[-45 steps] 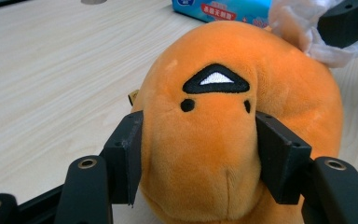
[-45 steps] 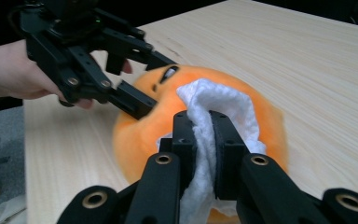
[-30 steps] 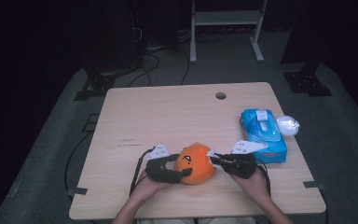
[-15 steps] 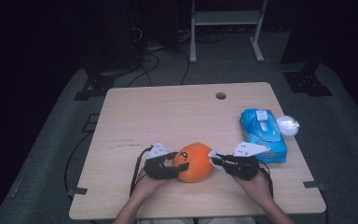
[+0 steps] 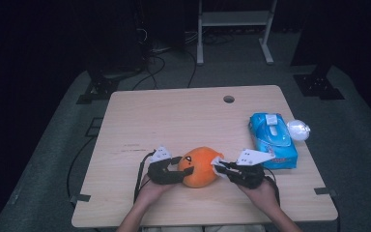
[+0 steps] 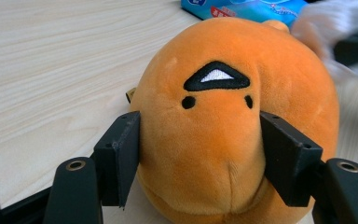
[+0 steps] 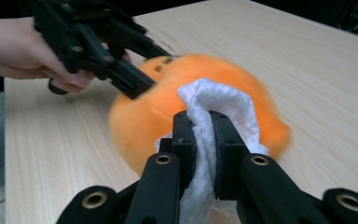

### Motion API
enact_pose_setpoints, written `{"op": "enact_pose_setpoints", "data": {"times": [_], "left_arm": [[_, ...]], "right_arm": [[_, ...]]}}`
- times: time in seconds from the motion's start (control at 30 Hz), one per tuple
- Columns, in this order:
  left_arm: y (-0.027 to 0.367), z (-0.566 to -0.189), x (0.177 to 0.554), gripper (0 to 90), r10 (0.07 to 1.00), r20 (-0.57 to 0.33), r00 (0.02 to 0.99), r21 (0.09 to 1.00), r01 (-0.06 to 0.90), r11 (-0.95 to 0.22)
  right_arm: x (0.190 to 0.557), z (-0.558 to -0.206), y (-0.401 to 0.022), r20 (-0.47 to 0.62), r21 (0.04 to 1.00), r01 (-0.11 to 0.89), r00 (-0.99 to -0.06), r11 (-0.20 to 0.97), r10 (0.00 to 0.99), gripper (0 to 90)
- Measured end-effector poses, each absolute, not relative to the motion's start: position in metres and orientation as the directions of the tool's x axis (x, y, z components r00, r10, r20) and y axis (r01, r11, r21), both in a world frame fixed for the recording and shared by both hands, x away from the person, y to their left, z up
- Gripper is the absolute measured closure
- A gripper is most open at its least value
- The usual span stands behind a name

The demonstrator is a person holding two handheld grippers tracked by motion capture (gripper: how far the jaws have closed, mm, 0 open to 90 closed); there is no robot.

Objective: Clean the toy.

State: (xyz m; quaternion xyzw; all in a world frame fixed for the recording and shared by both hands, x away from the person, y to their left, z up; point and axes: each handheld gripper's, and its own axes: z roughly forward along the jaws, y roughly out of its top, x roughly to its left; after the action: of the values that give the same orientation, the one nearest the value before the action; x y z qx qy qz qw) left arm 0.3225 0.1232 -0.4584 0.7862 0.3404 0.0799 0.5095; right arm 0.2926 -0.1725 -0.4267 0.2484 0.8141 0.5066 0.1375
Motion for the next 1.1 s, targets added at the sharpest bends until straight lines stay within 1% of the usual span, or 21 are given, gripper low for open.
{"op": "enact_pose_setpoints", "data": {"times": [0.07, 0.17, 0.27, 0.33, 0.43, 0.53, 0.6, 0.67, 0.77, 0.83, 0.87, 0.9, 0.97, 1.0, 1.1], "left_arm": [[0.124, -0.458, 0.322, 34.2, 0.616, -0.225, 0.755, 0.856, 0.455, -0.245], [0.124, -0.459, 0.322, 34.2, 0.609, -0.23, 0.759, 0.858, 0.453, -0.241], [0.12, -0.457, 0.321, 34.4, 0.605, -0.207, 0.769, 0.862, 0.436, -0.258], [0.118, -0.456, 0.321, 34.4, 0.598, -0.188, 0.779, 0.862, 0.423, -0.28], [0.118, -0.457, 0.32, 34.8, 0.593, -0.189, 0.783, 0.865, 0.418, -0.276], [0.117, -0.456, 0.319, 35.0, 0.587, -0.184, 0.788, 0.866, 0.413, -0.282], [0.114, -0.456, 0.319, 34.9, 0.578, -0.173, 0.797, 0.871, 0.398, -0.288], [0.113, -0.456, 0.318, 35.0, 0.579, -0.168, 0.798, 0.872, 0.394, -0.29], [0.115, -0.456, 0.319, 35.1, 0.577, -0.167, 0.8, 0.868, 0.397, -0.299], [0.115, -0.456, 0.319, 35.1, 0.575, -0.163, 0.802, 0.868, 0.394, -0.303], [0.115, -0.455, 0.319, 34.8, 0.574, -0.167, 0.801, 0.867, 0.397, -0.302], [0.115, -0.453, 0.319, 33.6, 0.571, -0.176, 0.802, 0.866, 0.402, -0.297], [0.116, -0.446, 0.317, 26.3, 0.561, -0.199, 0.803, 0.877, 0.401, -0.263], [0.116, -0.443, 0.315, 22.7, 0.557, -0.194, 0.807, 0.881, 0.393, -0.262], [0.112, -0.439, 0.31, 13.9, 0.54, -0.179, 0.823, 0.863, 0.395, -0.316]], "right_arm": [[0.293, -0.426, -0.166, 0.006, 0.894, 0.244, -0.844, 0.374, 0.536, 80.7], [0.302, -0.428, -0.17, 0.051, 0.896, 0.284, -0.83, 0.341, 0.556, 80.6], [0.308, -0.429, -0.178, 0.09, 0.896, 0.323, -0.803, 0.304, 0.589, 80.6], [0.306, -0.428, -0.176, 0.081, 0.898, 0.313, -0.808, 0.308, 0.584, 80.6], [0.305, -0.424, -0.17, 0.085, 0.907, 0.293, -0.832, 0.303, 0.549, 80.6], [0.313, -0.425, -0.177, 0.095, 0.901, 0.315, -0.815, 0.299, 0.572, 80.6], [0.316, -0.43, -0.183, 0.079, 0.892, 0.325, -0.797, 0.315, 0.598, 80.7], [0.315, -0.431, -0.186, 0.097, 0.889, 0.341, -0.792, 0.305, 0.603, 80.7], [0.309, -0.425, -0.176, 0.087, 0.899, 0.315, -0.81, 0.305, 0.58, 80.6], [0.306, -0.422, -0.168, 0.067, 0.901, 0.288, -0.831, 0.324, 0.552, 80.6], [0.306, -0.422, -0.166, 0.053, 0.899, 0.282, -0.83, 0.336, 0.555, 80.7], [0.307, -0.424, -0.167, 0.058, 0.897, 0.289, -0.827, 0.335, 0.559, 80.8], [0.312, -0.428, -0.172, 0.089, 0.892, 0.321, -0.815, 0.319, 0.572, 80.8], [0.314, -0.43, -0.177, 0.105, 0.89, 0.338, -0.805, 0.306, 0.584, 80.9], [0.317, -0.431, -0.183, 0.113, 0.888, 0.355, -0.785, 0.293, 0.609, 80.8]]}}
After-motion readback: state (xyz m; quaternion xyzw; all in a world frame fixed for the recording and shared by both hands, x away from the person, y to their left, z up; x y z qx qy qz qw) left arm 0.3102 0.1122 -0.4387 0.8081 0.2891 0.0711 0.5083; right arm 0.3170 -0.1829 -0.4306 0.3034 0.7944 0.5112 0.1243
